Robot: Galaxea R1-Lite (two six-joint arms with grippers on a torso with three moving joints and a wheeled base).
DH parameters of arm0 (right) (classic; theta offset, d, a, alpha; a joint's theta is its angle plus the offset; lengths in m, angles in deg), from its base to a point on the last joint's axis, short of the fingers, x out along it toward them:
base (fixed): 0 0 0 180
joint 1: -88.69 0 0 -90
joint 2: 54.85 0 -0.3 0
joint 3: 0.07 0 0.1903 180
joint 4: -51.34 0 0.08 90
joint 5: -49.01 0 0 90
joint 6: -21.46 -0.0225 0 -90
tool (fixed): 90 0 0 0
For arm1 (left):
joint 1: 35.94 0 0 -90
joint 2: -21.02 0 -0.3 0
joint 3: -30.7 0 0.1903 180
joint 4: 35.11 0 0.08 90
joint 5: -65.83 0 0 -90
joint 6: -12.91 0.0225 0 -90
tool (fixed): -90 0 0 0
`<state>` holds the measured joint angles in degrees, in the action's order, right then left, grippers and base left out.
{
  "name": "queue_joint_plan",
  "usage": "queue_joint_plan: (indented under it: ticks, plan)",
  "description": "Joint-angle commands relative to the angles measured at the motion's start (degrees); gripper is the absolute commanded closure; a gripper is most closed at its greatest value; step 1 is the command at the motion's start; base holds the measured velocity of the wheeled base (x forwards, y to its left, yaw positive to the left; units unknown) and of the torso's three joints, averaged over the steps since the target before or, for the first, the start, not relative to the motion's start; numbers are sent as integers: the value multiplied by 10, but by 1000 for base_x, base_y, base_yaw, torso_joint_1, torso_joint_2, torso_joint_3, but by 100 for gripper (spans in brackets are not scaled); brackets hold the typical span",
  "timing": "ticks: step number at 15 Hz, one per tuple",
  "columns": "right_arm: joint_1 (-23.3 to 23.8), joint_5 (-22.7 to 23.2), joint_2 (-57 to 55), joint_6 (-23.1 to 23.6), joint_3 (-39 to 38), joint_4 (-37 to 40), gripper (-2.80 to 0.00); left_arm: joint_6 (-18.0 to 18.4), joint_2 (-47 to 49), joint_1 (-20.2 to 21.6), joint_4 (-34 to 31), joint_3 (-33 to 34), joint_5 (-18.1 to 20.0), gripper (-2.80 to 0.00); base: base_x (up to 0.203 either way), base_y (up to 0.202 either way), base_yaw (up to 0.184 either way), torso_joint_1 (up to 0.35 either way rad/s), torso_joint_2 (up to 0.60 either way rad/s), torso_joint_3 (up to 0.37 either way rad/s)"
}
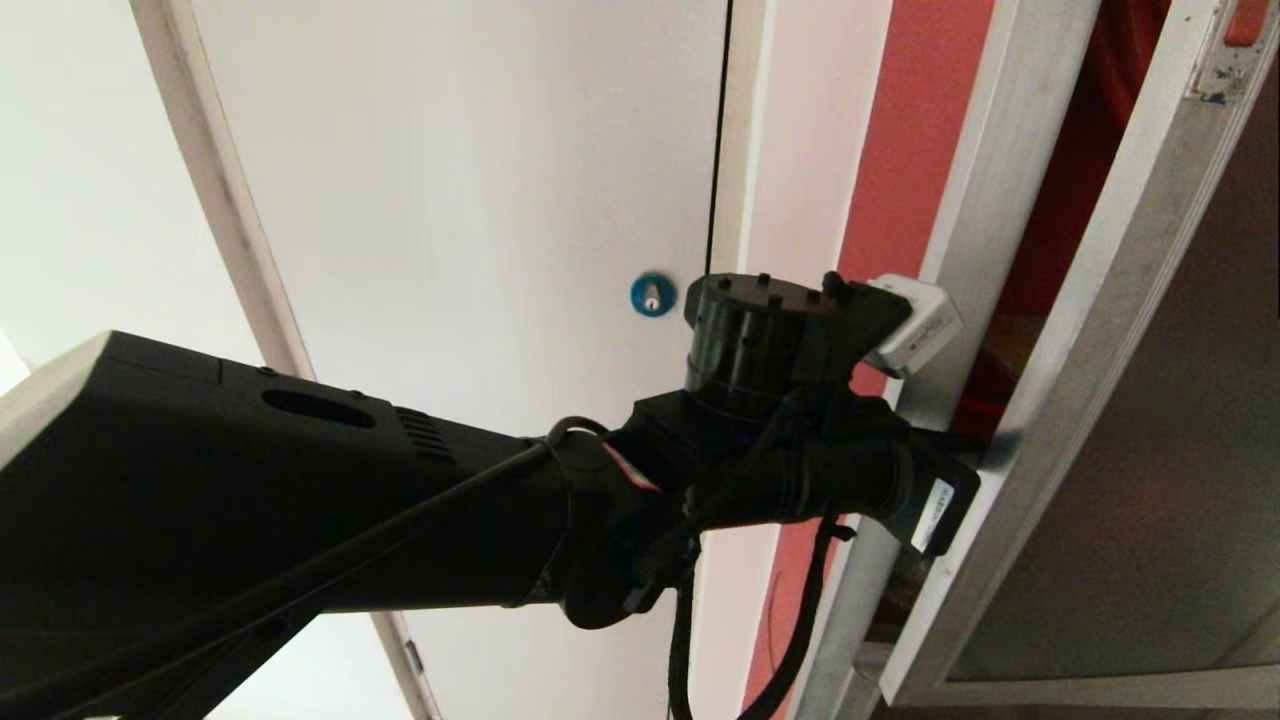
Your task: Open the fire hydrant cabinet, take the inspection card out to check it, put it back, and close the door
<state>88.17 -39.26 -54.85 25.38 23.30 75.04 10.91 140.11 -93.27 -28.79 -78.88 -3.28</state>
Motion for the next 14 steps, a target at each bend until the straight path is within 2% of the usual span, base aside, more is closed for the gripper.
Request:
queue_joint_plan:
  ticks: [1,4,7,14]
  plan:
    - [0,0,-1,0,0,0,0,0,-15,-12,1,9,3,0,0,0,0,0,0,0]
    - [0,0,-1,0,0,0,0,0,-37,-29,1,29,3,0,0,0,0,0,0,0]
    - [0,0,-1,0,0,0,0,0,-66,-63,1,60,3,0,0,0,0,0,0,0]
    - [0,0,-1,0,0,1,0,0,-72,-113,-3,65,2,0,0,0,0,0,0,0]
